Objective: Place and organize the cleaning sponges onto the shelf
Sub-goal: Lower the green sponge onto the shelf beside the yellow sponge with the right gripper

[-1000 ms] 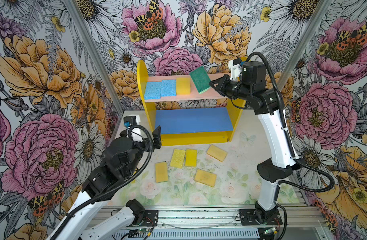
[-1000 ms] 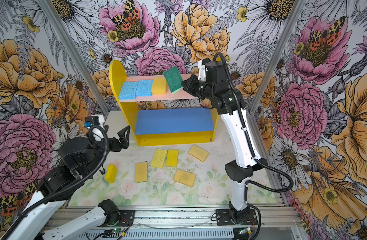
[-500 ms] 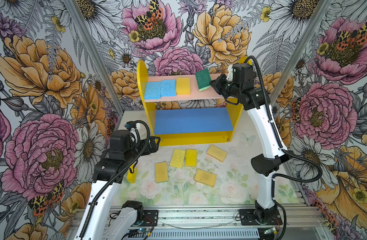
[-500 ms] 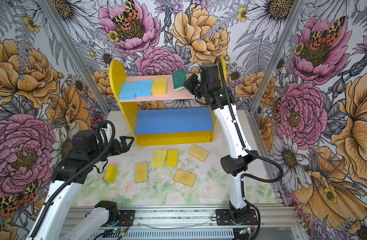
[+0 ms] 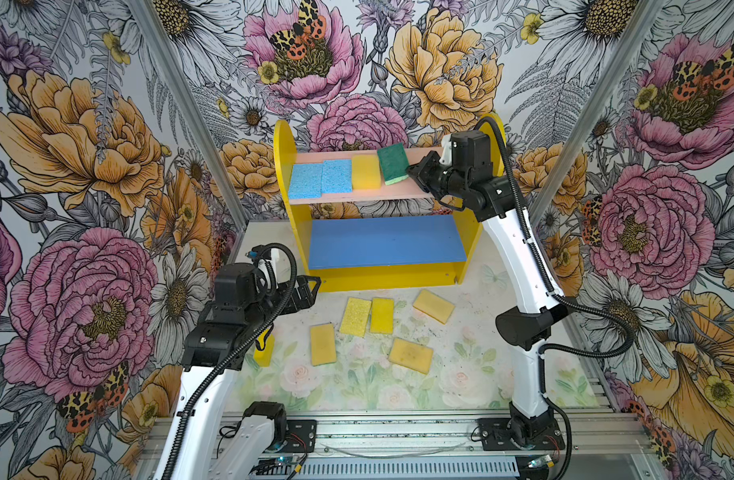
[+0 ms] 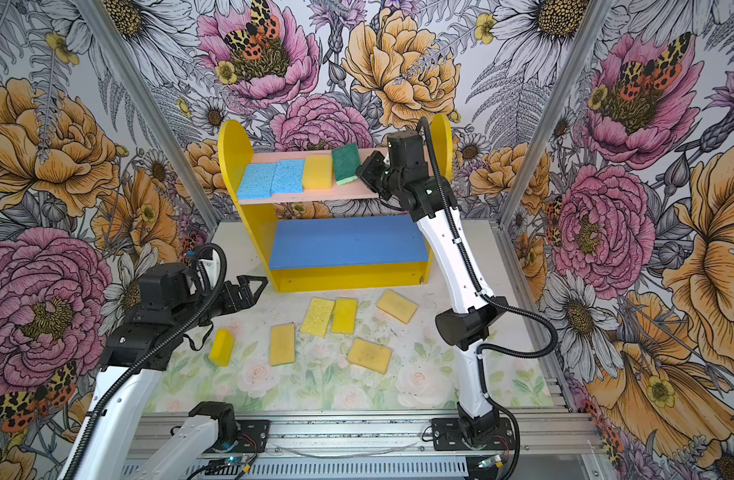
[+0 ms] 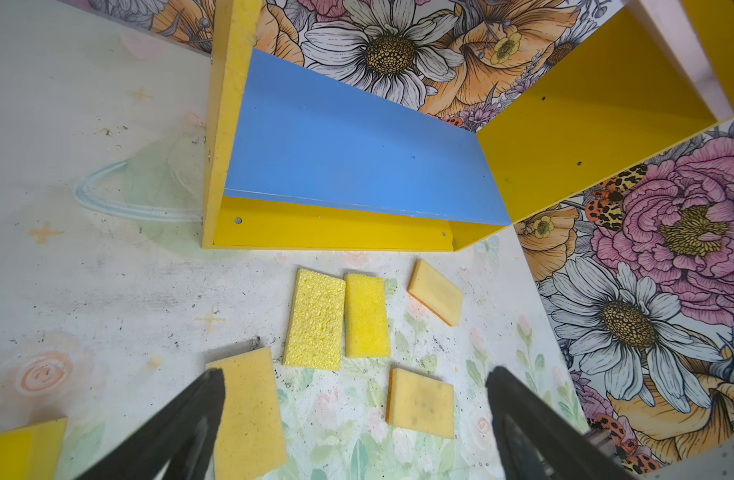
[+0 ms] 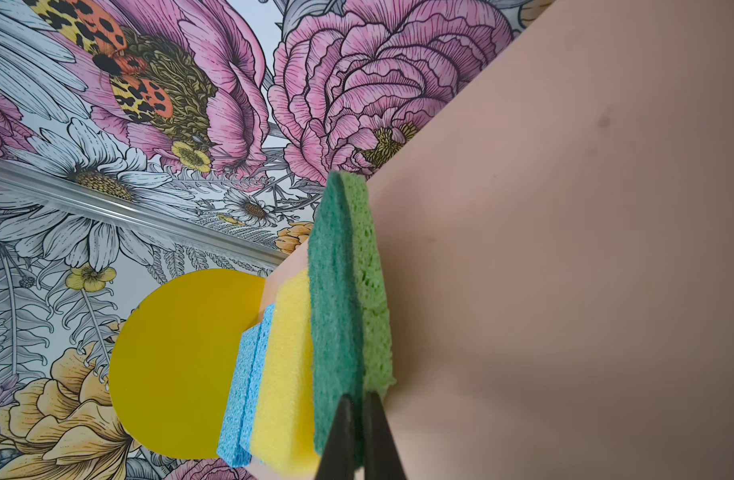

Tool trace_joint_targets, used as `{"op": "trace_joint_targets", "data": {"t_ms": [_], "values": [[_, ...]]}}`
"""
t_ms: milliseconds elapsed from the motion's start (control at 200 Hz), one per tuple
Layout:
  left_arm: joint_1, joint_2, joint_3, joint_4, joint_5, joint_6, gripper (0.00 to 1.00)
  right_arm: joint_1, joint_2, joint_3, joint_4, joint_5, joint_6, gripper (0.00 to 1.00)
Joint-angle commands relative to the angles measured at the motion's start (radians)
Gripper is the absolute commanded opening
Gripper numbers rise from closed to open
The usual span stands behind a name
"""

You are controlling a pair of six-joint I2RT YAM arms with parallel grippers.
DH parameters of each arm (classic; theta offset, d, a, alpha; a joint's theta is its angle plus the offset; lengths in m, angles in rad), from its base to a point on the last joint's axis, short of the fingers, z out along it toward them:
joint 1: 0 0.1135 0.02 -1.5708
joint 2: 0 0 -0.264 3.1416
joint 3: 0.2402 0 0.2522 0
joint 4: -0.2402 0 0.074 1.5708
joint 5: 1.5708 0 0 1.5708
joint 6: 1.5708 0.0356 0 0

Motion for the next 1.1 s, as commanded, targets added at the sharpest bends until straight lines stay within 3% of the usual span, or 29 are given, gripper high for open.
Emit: {"op": "trace_joint_targets", "data": {"t_ms": [0,235,830,890,1096], "values": [[0.013,-0.01,-0.007,-0.009,0.026,0.016,0.99,0.011,-0.025,-0.023,0.017,-0.035,0.0,0.0],[0.013,-0.019,-0.004,-0.01,0.028,0.014,0.99,0.016,-0.092,-0.099,0.02,0.007,-0.013,0.01],[0.013,-0.022,0.02,-0.023,0.03,0.01,0.99,0.039,-0.157,-0.178,0.02,-0.014,-0.025,0.01],[0.013,-0.016,0.022,-0.023,0.032,0.012,0.99,0.041,-0.158,-0.182,0.02,-0.019,-0.025,0.09],[0.013,-0.02,0.013,-0.023,0.033,0.012,0.99,0.039,-0.157,-0.191,0.018,-0.043,-0.035,0.47]]}}
